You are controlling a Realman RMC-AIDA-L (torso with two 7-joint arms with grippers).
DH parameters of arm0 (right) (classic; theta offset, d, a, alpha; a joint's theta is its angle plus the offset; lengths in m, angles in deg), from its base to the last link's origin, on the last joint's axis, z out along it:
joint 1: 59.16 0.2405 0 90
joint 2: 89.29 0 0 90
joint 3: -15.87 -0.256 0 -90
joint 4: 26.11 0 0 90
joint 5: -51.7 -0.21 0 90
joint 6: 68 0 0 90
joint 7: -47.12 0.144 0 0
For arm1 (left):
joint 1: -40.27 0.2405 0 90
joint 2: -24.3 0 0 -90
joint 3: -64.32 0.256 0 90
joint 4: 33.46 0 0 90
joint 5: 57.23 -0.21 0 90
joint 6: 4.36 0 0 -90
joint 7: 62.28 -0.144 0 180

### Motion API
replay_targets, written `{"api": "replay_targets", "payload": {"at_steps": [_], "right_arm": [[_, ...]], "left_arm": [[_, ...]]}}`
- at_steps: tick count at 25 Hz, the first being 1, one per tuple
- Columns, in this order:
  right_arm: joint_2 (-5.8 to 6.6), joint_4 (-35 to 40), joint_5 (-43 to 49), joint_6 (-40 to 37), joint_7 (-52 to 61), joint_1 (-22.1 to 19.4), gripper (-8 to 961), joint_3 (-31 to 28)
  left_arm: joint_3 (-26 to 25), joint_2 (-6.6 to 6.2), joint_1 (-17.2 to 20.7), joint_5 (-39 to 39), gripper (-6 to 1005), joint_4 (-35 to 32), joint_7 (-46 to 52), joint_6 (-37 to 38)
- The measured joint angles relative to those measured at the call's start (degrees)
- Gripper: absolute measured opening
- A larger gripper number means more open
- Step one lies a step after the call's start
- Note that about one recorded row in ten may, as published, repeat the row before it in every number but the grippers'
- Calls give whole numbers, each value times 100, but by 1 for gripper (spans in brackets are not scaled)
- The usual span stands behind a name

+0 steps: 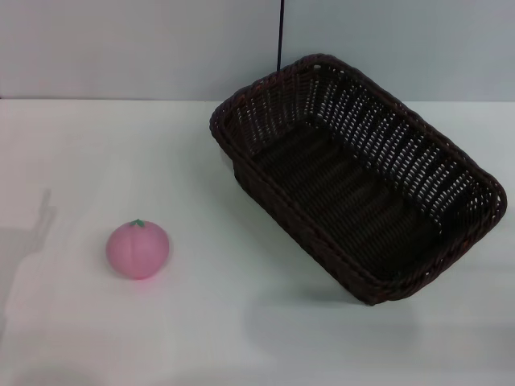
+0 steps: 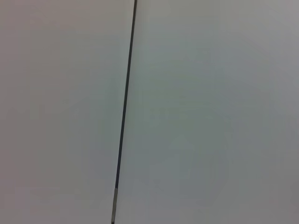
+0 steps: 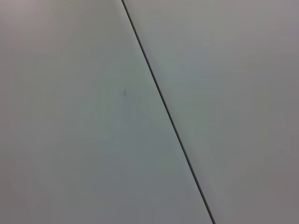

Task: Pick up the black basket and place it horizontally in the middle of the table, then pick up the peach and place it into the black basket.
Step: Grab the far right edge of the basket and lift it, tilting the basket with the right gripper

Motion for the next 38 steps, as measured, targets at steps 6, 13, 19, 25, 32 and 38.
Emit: {"api": "replay_targets", "payload": {"at_steps": [6,13,19,25,32,38], "right_arm": [[-4,-11,88,-10,3,-40,529,0],[7,129,286,-186,20,-176,528,13],[40,804,656,-355,612,-495,527,29],[45,2542,1674,31,2536,-875,526,5],[83,5379,3358,886,5847,-912,524,-63],[439,7647,5700,865,9051,-344,519,-83]], "left_arm": [[35,-3,58,-4,822,-55,9,5],[39,-2,52,-8,821,-107,36,-12],[38,-11,28,-8,821,-461,627,39],[38,-19,-115,-6,822,-740,930,42],[37,-22,-225,1,822,-763,930,-28],[6,-17,-261,22,822,-766,924,-48]]}}
